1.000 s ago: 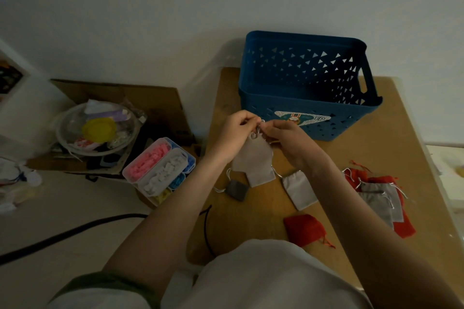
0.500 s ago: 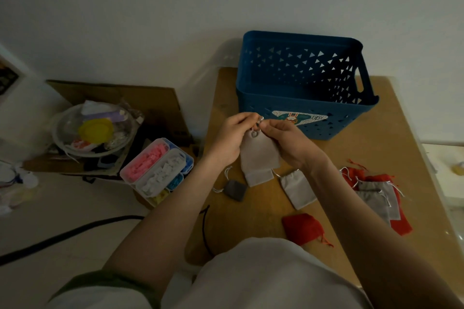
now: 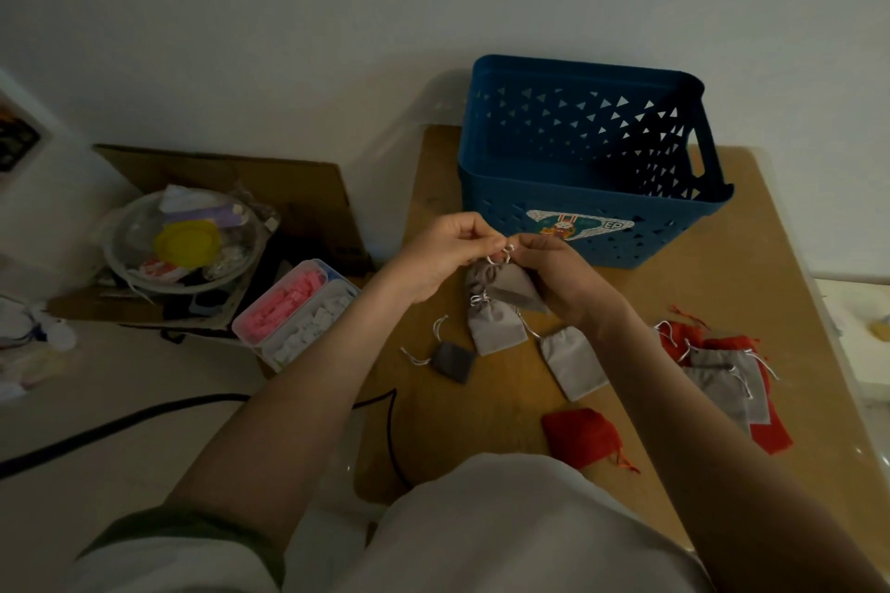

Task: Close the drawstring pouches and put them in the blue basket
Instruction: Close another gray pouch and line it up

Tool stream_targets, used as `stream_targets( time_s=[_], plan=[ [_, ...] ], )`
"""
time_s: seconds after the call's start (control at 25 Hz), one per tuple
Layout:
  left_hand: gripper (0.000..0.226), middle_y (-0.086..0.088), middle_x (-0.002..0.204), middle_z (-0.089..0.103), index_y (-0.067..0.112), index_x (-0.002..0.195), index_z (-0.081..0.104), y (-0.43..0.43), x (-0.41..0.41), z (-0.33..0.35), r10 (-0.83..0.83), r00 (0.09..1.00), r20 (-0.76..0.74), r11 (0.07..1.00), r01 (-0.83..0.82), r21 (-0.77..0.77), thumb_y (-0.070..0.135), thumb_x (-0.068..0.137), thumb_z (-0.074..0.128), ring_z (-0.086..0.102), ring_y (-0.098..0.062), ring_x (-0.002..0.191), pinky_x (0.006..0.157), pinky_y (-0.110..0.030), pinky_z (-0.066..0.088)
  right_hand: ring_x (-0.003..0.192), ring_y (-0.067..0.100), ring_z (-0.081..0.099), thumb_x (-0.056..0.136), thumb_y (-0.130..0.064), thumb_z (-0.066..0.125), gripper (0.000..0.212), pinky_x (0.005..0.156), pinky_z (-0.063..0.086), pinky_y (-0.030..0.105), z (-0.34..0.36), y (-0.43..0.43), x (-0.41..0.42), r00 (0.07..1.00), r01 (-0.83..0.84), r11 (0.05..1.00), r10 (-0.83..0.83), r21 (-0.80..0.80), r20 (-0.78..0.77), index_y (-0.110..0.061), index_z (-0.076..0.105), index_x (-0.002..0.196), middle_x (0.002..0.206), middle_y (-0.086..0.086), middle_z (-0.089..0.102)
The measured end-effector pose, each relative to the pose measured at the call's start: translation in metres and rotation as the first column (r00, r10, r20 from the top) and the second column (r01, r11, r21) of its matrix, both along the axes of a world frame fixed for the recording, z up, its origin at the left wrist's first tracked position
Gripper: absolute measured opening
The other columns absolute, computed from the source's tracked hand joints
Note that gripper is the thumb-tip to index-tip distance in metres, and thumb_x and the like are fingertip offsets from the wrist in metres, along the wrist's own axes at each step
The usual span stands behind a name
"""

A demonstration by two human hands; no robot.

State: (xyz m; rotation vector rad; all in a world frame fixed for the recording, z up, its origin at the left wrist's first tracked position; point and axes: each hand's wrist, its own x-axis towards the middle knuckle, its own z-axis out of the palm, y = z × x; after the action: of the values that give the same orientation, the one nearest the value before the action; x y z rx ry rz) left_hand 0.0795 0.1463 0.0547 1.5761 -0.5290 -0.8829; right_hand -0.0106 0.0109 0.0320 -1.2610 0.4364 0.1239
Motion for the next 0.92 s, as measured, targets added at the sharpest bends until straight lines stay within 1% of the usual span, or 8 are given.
stream_targets(
  time_s=[0.12,0.24,0.36,0.48,0.6,0.68,0.8,0.92],
  plan=[
    [0.007,0.002,0.08,0.065,0.01,0.088,0.062,0.003,0.001,-0.001,0.001,0.999,-0.033,1.0,-0.002,-0.029,0.005,0.09,0.058,0.059,0.0,0.07,0.063,-0.013,0.041,0.079,0.02,0.059,0.1,-0.014,0.042,0.022,0.075,0.048,0.031,0.002,-0.002,0.0,0.999,-0.043,0.999,0.044,-0.033,0.03,-0.005,0.061,0.096,0.088,0.011,0.064],
    [0.01,0.002,0.081,0.064,0.013,0.089,0.063,0.003,0.001,-0.003,-0.006,0.999,-0.049,1.0,0.005,-0.026,0.005,0.091,0.057,0.057,-0.004,0.075,0.069,-0.018,0.04,0.076,0.019,0.058,0.1,-0.012,0.041,0.022,0.072,0.047,0.029,0.004,-0.003,-0.001,0.998,-0.053,0.999,0.052,0.004,0.03,-0.005,0.061,0.093,0.085,0.01,0.063],
    [0.007,0.002,0.083,0.065,0.013,0.09,0.065,0.002,0.002,-0.001,-0.054,0.998,0.04,0.996,0.051,0.073,0.008,0.089,0.061,0.06,-0.003,0.077,0.069,-0.015,0.046,0.078,0.019,0.058,0.099,-0.014,0.042,0.022,0.074,0.046,0.032,0.0,-0.003,-0.002,0.998,-0.066,0.997,0.066,-0.029,-0.018,-0.007,0.063,0.094,0.085,0.008,0.064],
    [0.007,-0.001,0.086,0.067,0.014,0.084,0.063,0.002,0.003,0.003,-0.107,0.975,0.193,0.979,0.069,0.193,0.009,0.086,0.066,0.064,-0.01,0.084,0.075,-0.021,0.052,0.076,0.017,0.057,0.101,-0.018,0.043,0.022,0.071,0.045,0.029,0.001,-0.002,-0.004,0.995,-0.086,0.989,0.079,-0.118,-0.064,-0.01,0.062,0.093,0.082,0.005,0.063],
    [0.009,0.003,0.08,0.062,0.015,0.079,0.06,0.001,0.002,0.005,-0.283,0.852,0.44,0.918,0.108,0.381,0.013,0.085,0.067,0.06,-0.011,0.079,0.07,-0.025,0.048,0.077,0.015,0.054,0.101,-0.017,0.043,0.022,0.075,0.043,0.03,0.002,0.0,-0.003,0.984,-0.162,0.9,0.114,-0.406,-0.14,-0.011,0.063,0.093,0.082,0.004,0.061],
    [0.009,0.007,0.076,0.055,0.015,0.081,0.058,-0.002,-0.002,0.005,-0.372,0.747,0.552,0.873,0.079,0.481,0.012,0.086,0.064,0.054,-0.01,0.074,0.062,-0.023,0.042,0.078,0.017,0.052,0.101,-0.018,0.043,0.023,0.077,0.041,0.033,-0.001,0.003,-0.002,0.973,-0.212,0.832,0.129,-0.514,-0.191,-0.011,0.063,0.091,0.081,0.005,0.059],
    [0.011,0.001,0.082,0.05,0.012,0.088,0.049,-0.009,-0.011,0.002,-0.371,0.651,0.662,0.87,-0.004,0.492,0.005,0.088,0.056,0.047,-0.015,0.077,0.061,-0.027,0.036,0.072,0.015,0.05,0.101,-0.018,0.044,0.025,0.07,0.04,0.029,0.0,0.01,0.001,0.983,-0.141,0.875,0.07,-0.463,-0.168,-0.012,0.063,0.085,0.077,0.005,0.058],
    [0.012,-0.004,0.085,0.044,0.009,0.094,0.045,-0.009,-0.018,-0.002,-0.331,0.539,0.775,0.903,-0.059,0.426,-0.001,0.089,0.049,0.041,-0.016,0.079,0.063,-0.025,0.029,0.065,0.013,0.049,0.099,-0.013,0.045,0.024,0.064,0.039,0.026,0.004,0.01,0.003,0.99,-0.05,0.928,-0.004,-0.37,-0.143,-0.01,0.061,0.08,0.073,0.006,0.055]
  ],
)
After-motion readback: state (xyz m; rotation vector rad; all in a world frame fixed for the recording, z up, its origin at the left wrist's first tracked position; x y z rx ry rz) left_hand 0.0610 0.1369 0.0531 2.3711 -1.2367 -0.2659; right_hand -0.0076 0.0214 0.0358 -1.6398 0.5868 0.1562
